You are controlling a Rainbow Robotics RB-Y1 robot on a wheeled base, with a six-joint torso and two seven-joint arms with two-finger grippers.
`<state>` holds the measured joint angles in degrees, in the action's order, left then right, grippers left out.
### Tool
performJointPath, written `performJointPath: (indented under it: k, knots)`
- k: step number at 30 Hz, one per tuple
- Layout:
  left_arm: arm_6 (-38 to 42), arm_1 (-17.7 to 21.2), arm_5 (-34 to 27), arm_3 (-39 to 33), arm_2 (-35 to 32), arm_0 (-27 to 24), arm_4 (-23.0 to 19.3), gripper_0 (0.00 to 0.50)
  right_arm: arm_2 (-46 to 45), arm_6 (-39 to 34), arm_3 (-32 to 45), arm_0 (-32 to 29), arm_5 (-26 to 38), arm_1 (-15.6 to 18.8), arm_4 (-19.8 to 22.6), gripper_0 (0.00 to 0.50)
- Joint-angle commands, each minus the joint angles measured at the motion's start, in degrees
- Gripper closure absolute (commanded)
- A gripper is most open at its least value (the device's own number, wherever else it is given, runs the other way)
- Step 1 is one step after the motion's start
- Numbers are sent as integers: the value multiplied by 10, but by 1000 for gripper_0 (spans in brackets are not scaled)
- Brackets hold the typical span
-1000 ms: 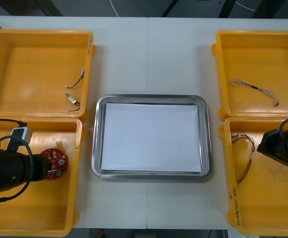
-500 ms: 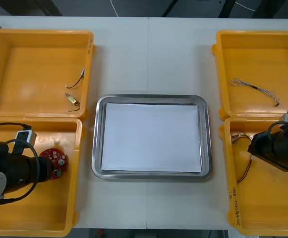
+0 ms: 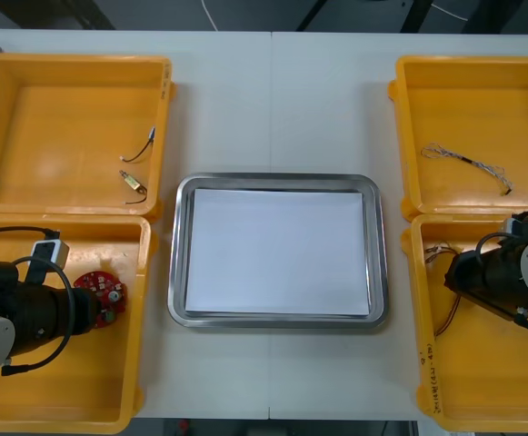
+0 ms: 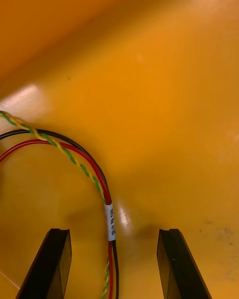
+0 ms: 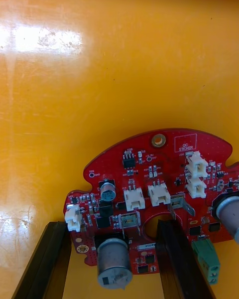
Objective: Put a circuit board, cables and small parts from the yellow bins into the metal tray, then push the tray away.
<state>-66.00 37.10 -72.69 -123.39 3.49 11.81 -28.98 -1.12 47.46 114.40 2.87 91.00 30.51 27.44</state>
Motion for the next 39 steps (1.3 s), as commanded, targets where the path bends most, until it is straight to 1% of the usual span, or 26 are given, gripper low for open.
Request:
performJointPath:
  k: [1,5,10,11,12,13,14,16,17,18,19,20,27,28,29,30,31,35,39]
  knots:
    - [-26,-7,6,-17,1,22,-1,0,12,-29,-10,-9,-18,-4,-2,0]
    - [-26,-6,6,-24,-3,27,-6,0,14,-32,-27,-9,-33,-4,2,0]
    - [-27,-5,1,-33,-10,30,-12,1,14,-36,-27,-9,-26,-4,8,0]
    - [-27,-5,-1,-34,-11,30,-13,19,14,-37,-27,-9,-25,-5,9,0]
    - [-27,-5,-4,-36,-13,30,-15,113,14,-38,-27,-9,-21,-4,10,0]
    - [-27,-5,-6,-37,-14,30,-16,158,14,-38,-27,-9,-21,-4,11,0]
    - [-28,-5,-8,-38,-15,30,-18,282,14,-39,-27,-9,-18,-4,13,0]
    - [-29,-5,-9,-38,-15,30,-19,372,14,-39,-27,-9,-16,-4,16,0]
    - [-30,-5,-9,-39,-15,30,-20,408,14,-38,-27,-9,-14,-4,17,0]
    - [-31,-5,-9,-38,-15,30,-20,433,14,-38,-27,-9,-14,-4,18,0]
    - [-31,-5,-9,-39,-15,30,-20,476,14,-38,-27,-9,-13,-4,20,0]
    - [-33,-5,-9,-38,-15,30,-19,494,14,-37,-27,-9,-12,-4,21,0]
    - [-36,-5,-9,-38,-18,30,-20,498,14,-35,-27,-9,-10,-4,25,0]
    - [-36,-4,-11,-38,-21,30,-21,497,14,-35,-27,-9,-11,-4,26,121]
    - [-37,-4,-12,-39,-22,30,-22,498,14,-36,-27,-9,-10,-4,27,224]
    - [-38,-3,-16,-39,-26,30,-24,497,14,-38,-27,-10,-11,-4,27,224]
    - [-38,-1,-18,-39,-30,30,-27,497,14,-38,-27,-11,-11,-4,28,500]
    - [-42,4,-39,-48,-50,30,-35,496,14,-38,-27,-12,-11,-4,26,500]
    - [-44,9,-78,-63,-82,22,-45,498,7,-37,-24,-12,-11,-3,28,500]
